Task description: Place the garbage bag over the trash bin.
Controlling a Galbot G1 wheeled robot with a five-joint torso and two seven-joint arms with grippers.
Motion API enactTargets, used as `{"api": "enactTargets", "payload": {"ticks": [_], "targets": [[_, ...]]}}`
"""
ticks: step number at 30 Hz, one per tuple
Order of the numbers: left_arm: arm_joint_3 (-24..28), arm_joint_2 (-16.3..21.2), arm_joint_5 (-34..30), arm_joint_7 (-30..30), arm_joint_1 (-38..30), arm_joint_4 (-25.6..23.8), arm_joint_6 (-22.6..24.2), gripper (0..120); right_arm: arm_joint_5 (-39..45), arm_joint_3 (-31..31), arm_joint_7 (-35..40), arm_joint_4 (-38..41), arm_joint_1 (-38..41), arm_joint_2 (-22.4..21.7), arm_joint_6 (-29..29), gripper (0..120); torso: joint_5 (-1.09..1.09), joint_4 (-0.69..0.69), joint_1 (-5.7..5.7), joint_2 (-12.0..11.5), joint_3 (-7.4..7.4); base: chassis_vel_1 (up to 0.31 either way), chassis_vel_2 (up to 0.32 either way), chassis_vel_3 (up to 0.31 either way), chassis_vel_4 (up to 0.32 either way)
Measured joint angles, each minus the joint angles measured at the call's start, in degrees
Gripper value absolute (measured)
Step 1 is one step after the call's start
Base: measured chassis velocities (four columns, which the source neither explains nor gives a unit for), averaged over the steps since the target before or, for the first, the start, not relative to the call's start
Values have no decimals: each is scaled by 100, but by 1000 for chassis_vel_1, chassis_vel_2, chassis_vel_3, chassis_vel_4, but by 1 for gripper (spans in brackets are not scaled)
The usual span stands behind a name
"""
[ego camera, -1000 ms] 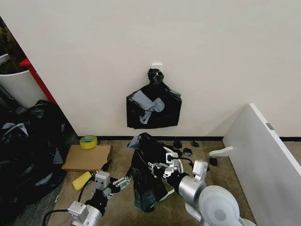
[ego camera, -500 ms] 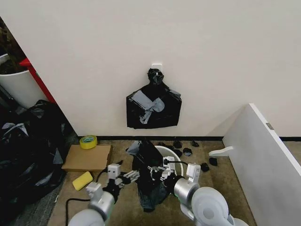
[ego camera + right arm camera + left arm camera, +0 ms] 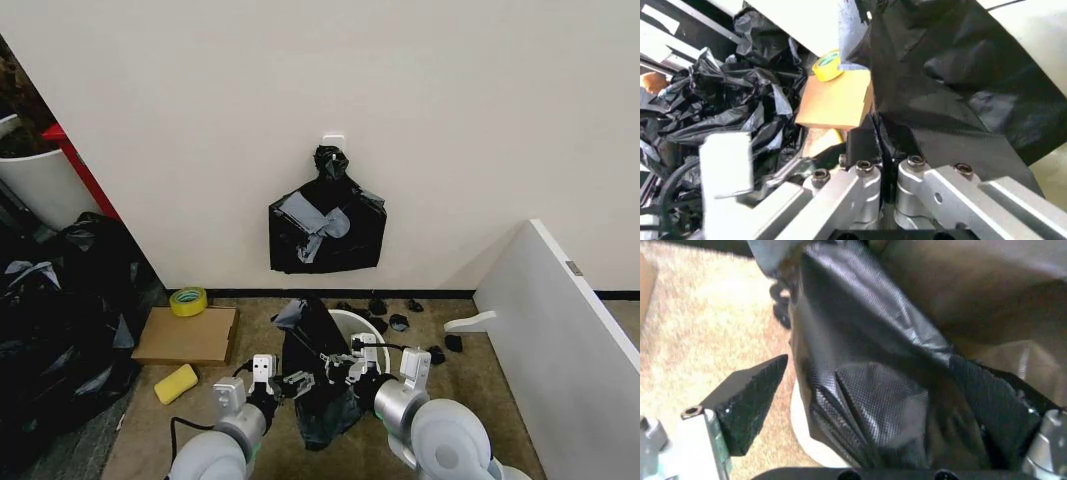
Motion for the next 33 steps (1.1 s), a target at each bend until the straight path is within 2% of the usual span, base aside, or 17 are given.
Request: {"api": "enactTargets", "payload": {"ticks": [5,14,19,21,26,27,33], "targets": [[97,-228,-500,-598,-347,152,515,94,-20,0,-1,54,-32,-26,-9,0,0,-1,0,0,0,0,0,0,0],[135,-365,-1087,-1215,-671,382,862,90,-36,17,-3,89,-45,-34,-12,0,0,0,0,0,0,0,0,0,0],[144,-362,-1178,-1268,-752,436,901,69,-38,28,-5,38,-10,-37,-3,0,0,0,0,0,0,0,0,0,0],[142,-362,-1209,-1263,-754,439,902,66,-37,42,-6,20,2,-37,5,0,0,0,0,0,0,0,0,0,0],[117,-402,-1266,-1191,-741,510,891,43,-13,121,10,-49,46,-67,70,0,0,0,0,0,0,0,0,0,0],[117,-402,-1266,-1191,-741,510,891,43,-13,121,10,-49,46,-67,70,0,0,0,0,0,0,0,0,0,0],[130,-406,-1354,-1170,-770,565,869,18,-6,121,13,-76,62,-85,81,0,0,0,0,0,0,0,0,0,0]]}}
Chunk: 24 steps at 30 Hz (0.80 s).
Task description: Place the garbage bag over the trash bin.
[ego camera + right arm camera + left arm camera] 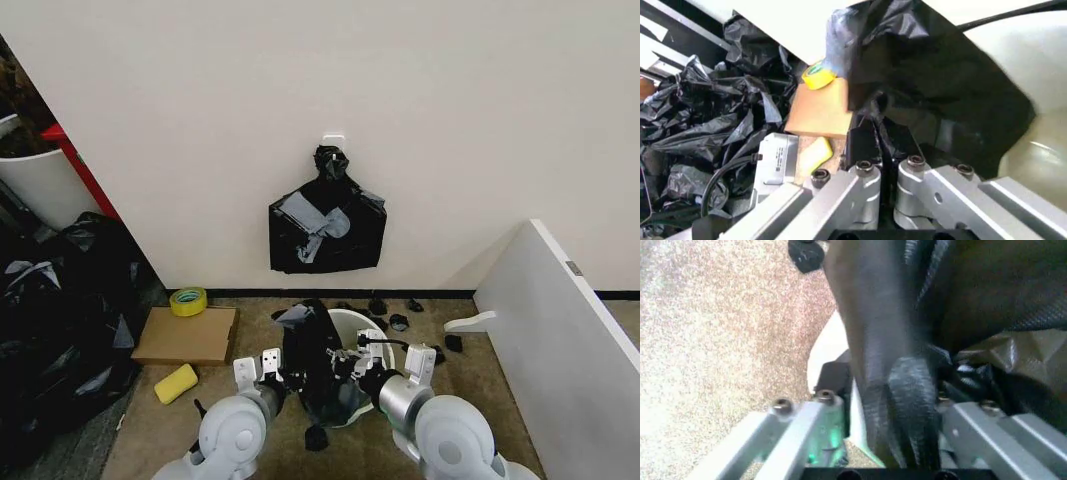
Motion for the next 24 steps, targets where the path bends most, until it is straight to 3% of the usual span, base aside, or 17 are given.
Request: {"api": "enactTargets", "payload": {"ticks": [5,12,24], "targets": [[-17,2,-215,-112,-58,71,0,5,-3,-4,-5,-2,-20,6,10,0,-1,-1,0,0,0,0,0,0,0],[-109,-12,-257,-187,-48,91,-52,5,-81,15,-35,-3,-92,42,34,0,0,-1,0,0,0,0,0,0,0],[-673,131,-217,38,257,-160,-709,5,-346,533,211,228,-238,-185,273,0,0,0,0,0,0,0,0,0,0]]}}
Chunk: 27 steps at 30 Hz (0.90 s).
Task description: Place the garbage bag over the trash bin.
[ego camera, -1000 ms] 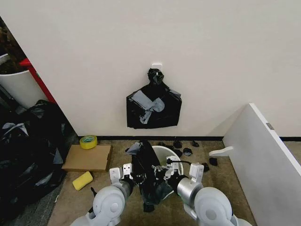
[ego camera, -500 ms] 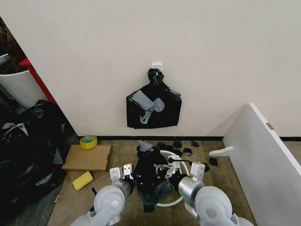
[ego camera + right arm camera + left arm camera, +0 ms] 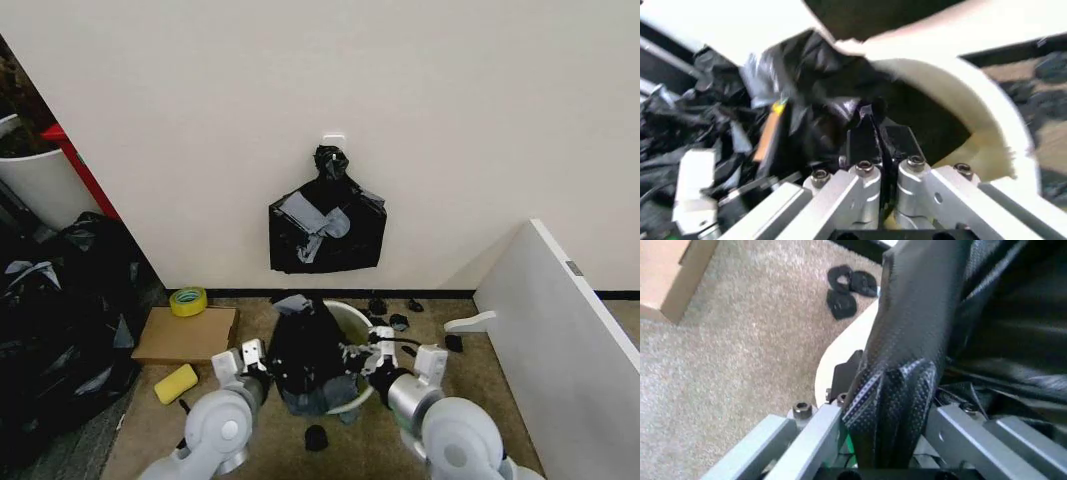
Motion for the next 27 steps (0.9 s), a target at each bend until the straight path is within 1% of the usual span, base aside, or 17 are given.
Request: {"api": "enactTargets", "payload": {"ticks": [2,7,15,21,27], "targets": [[-25,32,0,40,66,-84,-31,5,32,79,78,34,2,-79,15,0,0,-2,0,0,0,0,0,0,0],[-62,44,30,107,253,-251,-114,5,118,314,164,-30,22,-218,1,0,0,0,0,0,0,0,0,0,0],[-144,52,123,194,478,-442,-345,5,225,704,292,15,-86,-462,-190,0,0,-1,0,0,0,0,0,0,0],[-168,27,95,198,545,-551,-531,5,224,853,370,-89,-139,-551,-332,0,0,0,0,0,0,0,0,0,0],[-193,19,8,205,599,-643,-667,5,189,903,363,-369,-178,-604,-456,0,0,-1,0,0,0,0,0,0,0]]}}
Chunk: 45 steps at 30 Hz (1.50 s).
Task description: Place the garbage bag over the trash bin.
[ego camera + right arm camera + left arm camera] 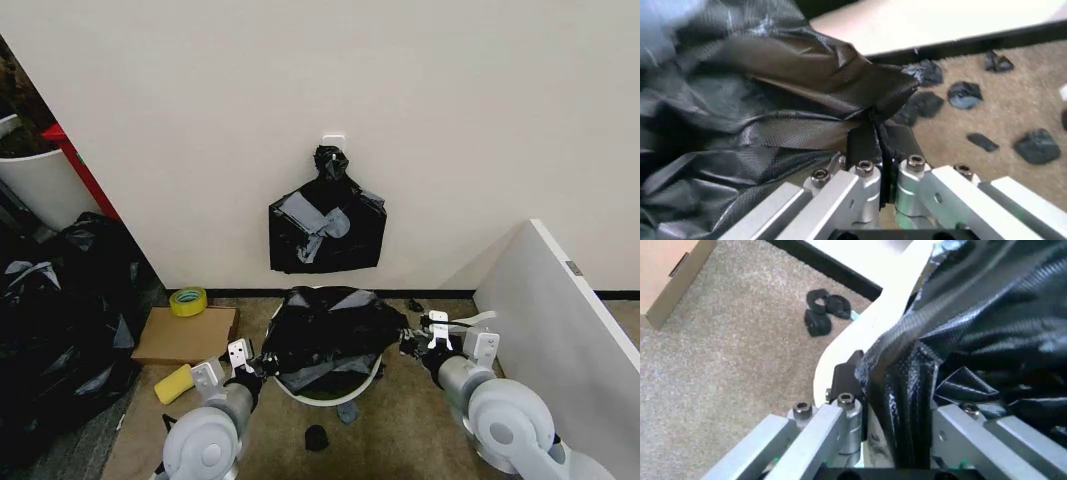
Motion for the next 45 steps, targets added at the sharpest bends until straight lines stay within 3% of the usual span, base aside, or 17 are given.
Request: {"api": "enactTargets", "payload": {"ticks": [10,11,13,18,20,26,27,34,39,45], "targets": [[-7,28,-23,-1,67,-120,-3,5,-324,17,-389,-78,-129,-63,3,0,0,1,0,0,0,0,0,0,0],[-8,35,-24,-1,68,-132,2,5,-466,8,-534,-10,-196,-91,29,7,-1,0,0,0,0,0,0,0,0],[-9,40,-24,-1,68,-138,6,5,-557,-2,-602,30,-230,-106,58,8,-1,-1,0,0,0,0,0,0,0],[-19,85,-14,8,51,-153,56,5,-1342,43,-1054,308,-478,-185,436,31,0,0,0,0,0,0,0,0,0],[-18,88,-3,18,42,-153,67,5,-1459,118,-1149,393,-554,-209,505,34,-1,0,0,0,0,0,0,0,0],[-18,156,26,49,-23,-88,86,5,-2048,863,-1624,890,-1200,-323,663,59,0,1,0,0,0,0,0,0,0],[-18,156,26,49,-23,-88,86,5,-2048,863,-1624,890,-1200,-323,663,59,0,1,0,0,0,0,0,0,0],[-56,276,342,281,22,-164,201,5,-3250,1255,-2827,1152,-1984,-630,1556,89,0,0,0,0,0,0,0,0,0],[-3,434,612,473,60,-362,396,5,-4106,827,-3367,1231,-1604,-820,2127,100,0,2,0,0,0,0,0,0,0],[12,534,675,427,52,-438,542,5,-5074,514,-3948,1325,-1564,-940,2762,100,0,0,0,0,0,0,0,0,0]]}}
